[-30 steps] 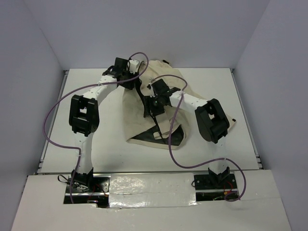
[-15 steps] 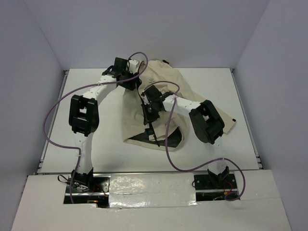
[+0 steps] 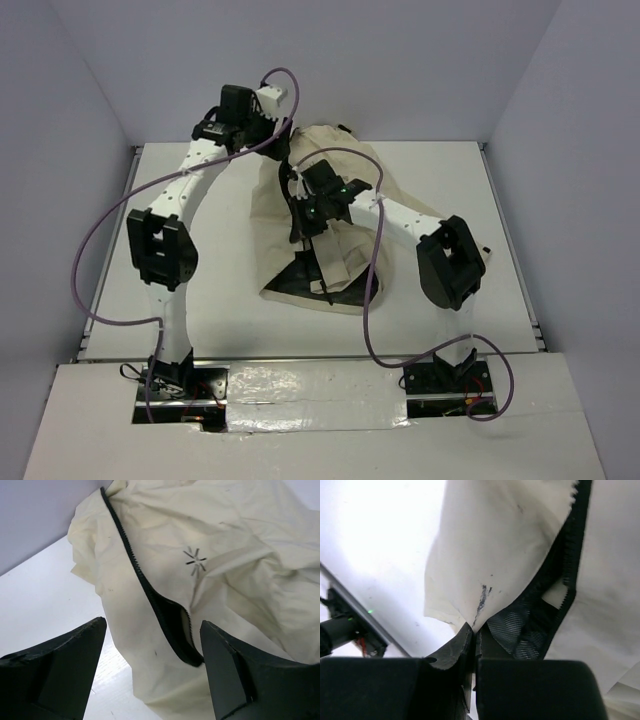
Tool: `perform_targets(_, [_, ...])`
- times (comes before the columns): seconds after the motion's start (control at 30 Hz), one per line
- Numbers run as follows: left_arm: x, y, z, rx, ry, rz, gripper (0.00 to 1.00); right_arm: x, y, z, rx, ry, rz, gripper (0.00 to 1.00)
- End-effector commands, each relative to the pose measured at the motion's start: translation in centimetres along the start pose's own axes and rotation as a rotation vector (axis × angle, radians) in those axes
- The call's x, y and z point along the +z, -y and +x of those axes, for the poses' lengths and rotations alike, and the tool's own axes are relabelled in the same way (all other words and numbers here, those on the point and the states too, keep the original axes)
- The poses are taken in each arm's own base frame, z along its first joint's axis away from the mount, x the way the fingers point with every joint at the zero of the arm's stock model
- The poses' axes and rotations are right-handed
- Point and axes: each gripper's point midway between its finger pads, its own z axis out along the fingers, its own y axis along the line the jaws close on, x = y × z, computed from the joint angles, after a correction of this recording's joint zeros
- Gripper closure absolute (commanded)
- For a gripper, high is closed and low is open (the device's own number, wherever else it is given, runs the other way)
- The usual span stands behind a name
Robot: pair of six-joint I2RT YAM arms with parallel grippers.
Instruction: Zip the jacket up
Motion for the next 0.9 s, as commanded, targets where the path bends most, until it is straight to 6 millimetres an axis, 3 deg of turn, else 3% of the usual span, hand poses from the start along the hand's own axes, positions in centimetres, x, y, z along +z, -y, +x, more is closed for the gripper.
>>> perform_targets(0.0, [-7.1, 2.5, -5.0, -0.008, 0.119, 0.096, 0.11, -2.7, -3.7, -3.1, -0.057, 0.121, -0.112, 1.00])
perform_targets(0.03, [-9.3, 3.1, -5.7, -0.008, 0.133, 0.105, 0.13, -2.8, -4.0, -3.3, -0.055, 0.131, -0.126, 1.00])
perform_targets(0.1, [-11.0, 5.0, -2.2, -0.043, 0.027, 0.188, 0.17, -3.6, -5.6, -4.4, -0.059, 0.174, -0.193, 1.00])
perform_targets(0.13, [-13.5, 5.9, -1.9, -0.043, 0.030, 0.199, 0.19, -3.8, -6.0, -4.5, -0.057, 0.182, -0.206, 1.00])
perform_targets(0.17, [-14.6, 6.6, -0.3, -0.071, -0.006, 0.217, 0.20, -4.1, -6.5, -4.9, -0.060, 0.201, -0.221, 1.00])
perform_targets(0.2, [-14.4, 6.7, 3.6, -0.130, -0.091, 0.231, 0.20, -4.7, -7.0, -5.6, -0.058, 0.233, -0.238, 1.00])
perform_targets(0.23, [-16.8, 7.9, 3.9, -0.192, -0.074, 0.261, 0.21, -4.8, -7.0, -5.6, -0.050, 0.242, -0.239, 1.00])
perform_targets(0.27, [-16.4, 8.4, 7.6, -0.260, -0.136, 0.282, 0.21, -5.1, -7.2, -5.8, -0.044, 0.254, -0.241, 1.00])
perform_targets(0.33, [-18.3, 10.1, 8.9, -0.316, -0.100, 0.339, 0.23, -5.4, -7.6, -6.0, -0.014, 0.274, -0.250, 1.00])
perform_targets(0.37, [-17.7, 11.2, 12.4, -0.365, -0.156, 0.361, 0.24, -5.5, -8.1, -5.9, -0.011, 0.279, -0.260, 1.00])
perform_targets(0.43, [-17.4, 13.6, 11.7, -0.322, -0.062, 0.390, 0.23, -5.0, -8.6, -5.4, 0.009, 0.282, -0.277, 1.00])
perform_targets(0.47, [-16.6, 14.5, 13.6, -0.328, -0.091, 0.389, 0.22, -4.9, -8.9, -5.2, 0.014, 0.281, -0.286, 1.00])
perform_targets(0.5, [-15.9, 15.5, 13.6, -0.308, -0.078, 0.403, 0.20, -4.5, -9.5, -4.7, 0.016, 0.272, -0.297, 1.00])
perform_targets(0.6, [-14.1, 15.2, 15.9, -0.378, -0.152, 0.363, 0.16, -4.1, -10.7, -3.7, 0.033, 0.253, -0.324, 1.00])
perform_targets(0.67, [-13.8, 14.7, 16.2, -0.435, -0.138, 0.383, 0.15, -4.1, -10.9, -3.2, 0.059, 0.248, -0.316, 1.00])
perform_targets(0.8, [-16.0, 15.1, 14.4, -0.491, -0.031, 0.509, 0.22, -3.8, -10.8, -1.9, 0.112, 0.222, -0.326, 1.00])
perform_targets(0.87, [-16.7, 15.3, 15.0, -0.431, 0.022, 0.530, 0.24, -4.0, -10.7, -1.8, 0.122, 0.234, -0.328, 1.00])
